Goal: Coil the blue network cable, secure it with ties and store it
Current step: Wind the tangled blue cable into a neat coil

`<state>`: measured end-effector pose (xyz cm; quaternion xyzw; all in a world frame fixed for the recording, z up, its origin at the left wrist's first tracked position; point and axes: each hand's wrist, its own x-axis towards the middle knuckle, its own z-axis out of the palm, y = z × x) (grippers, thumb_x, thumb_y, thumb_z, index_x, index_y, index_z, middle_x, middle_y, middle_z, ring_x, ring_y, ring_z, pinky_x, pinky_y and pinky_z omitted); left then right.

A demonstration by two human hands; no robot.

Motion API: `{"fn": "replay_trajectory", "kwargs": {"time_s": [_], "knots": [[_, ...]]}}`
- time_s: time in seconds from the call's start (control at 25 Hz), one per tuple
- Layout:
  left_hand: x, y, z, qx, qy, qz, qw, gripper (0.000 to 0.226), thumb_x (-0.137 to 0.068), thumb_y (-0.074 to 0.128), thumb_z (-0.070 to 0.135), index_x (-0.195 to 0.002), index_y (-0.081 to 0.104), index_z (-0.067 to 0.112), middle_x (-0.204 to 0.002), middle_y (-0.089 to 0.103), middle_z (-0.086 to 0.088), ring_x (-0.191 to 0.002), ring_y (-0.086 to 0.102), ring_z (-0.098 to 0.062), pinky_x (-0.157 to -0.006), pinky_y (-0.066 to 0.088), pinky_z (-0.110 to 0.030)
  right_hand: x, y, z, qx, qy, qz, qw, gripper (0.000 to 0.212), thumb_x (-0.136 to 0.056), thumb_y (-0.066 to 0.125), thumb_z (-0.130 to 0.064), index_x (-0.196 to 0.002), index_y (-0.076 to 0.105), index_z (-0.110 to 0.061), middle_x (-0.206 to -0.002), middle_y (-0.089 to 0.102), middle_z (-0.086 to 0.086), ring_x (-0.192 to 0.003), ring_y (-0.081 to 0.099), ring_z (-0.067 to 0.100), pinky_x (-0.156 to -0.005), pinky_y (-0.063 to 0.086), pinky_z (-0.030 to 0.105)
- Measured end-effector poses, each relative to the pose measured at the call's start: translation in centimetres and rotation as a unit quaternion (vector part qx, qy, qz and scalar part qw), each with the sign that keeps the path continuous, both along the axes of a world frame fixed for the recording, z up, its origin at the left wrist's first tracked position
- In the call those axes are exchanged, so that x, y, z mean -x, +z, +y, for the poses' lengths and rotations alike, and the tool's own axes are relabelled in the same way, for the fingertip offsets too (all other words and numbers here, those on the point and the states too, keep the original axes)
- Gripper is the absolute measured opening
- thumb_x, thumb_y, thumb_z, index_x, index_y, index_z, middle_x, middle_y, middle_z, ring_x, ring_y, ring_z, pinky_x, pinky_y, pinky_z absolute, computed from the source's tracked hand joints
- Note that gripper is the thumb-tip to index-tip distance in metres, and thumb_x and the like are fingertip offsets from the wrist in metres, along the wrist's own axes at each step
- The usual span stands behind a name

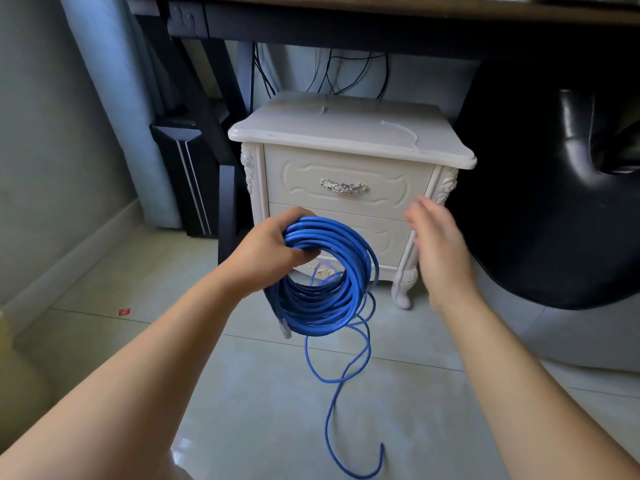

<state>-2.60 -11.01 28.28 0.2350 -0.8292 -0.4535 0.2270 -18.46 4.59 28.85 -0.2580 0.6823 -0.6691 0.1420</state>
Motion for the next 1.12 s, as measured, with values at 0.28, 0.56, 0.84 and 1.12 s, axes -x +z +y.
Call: {"fn": "replay_trajectory", "kwargs": {"time_s": [0.28,0.56,0.84,1.12], "knots": [[0.4,0.0,0.6,-0.105,0.003,0.034,0.994,0.026,-0.082,0.071,0.002,-0.095,0.067,0.024,-0.067,0.06,0.005,-0.06,0.051,-0.011,-0.061,0.045,-0.028,-2.5,-1.4,-1.0,-0.134,0.215,0.013,0.967,0.074,-0.069,0.083,-0.047,-0.133,0.048,-0.036,-0.126,0.059,-0.013,-0.115,0.059,0.004,-0.099,0.046,0.026],[0.5,0.3,0.4,-0.239,0.117,0.121,0.956,0.022,-0.084,0.068,0.001,-0.092,0.065,0.021,-0.062,0.051,-0.002,-0.055,0.048,-0.018,-0.056,0.042,-0.032,-2.5,-1.4,-0.5,-0.099,0.306,-0.273,0.907,0.065,-0.068,0.077,-0.041,-0.125,0.049,-0.028,-0.113,0.06,0.014,-0.104,0.067,0.034,-0.075,0.055,0.061],[2.0,-1.2,3.3,-0.363,0.161,0.19,0.898,0.029,-0.087,0.065,0.002,-0.112,0.061,0.016,-0.067,0.052,0.0,-0.058,0.051,-0.017,-0.067,0.046,-0.038,-3.2,-2.3,-1.8,0.049,0.135,-0.27,0.952,0.026,-0.079,0.068,0.0,-0.101,0.062,-0.012,-0.082,0.066,0.008,-0.086,0.066,0.025,-0.078,0.053,0.042],[1.3,-0.6,2.2,-0.207,0.024,0.028,0.978,0.055,-0.077,0.08,0.019,-0.125,0.055,0.024,-0.109,0.069,0.003,-0.094,0.068,-0.01,-0.078,0.052,-0.024,-1.5,-1.6,-1.1,-0.01,0.035,-0.106,0.994,0.032,-0.054,0.058,0.002,-0.074,0.062,-0.023,-0.06,0.052,-0.002,-0.064,0.049,0.022,-0.066,0.049,0.043]]}}
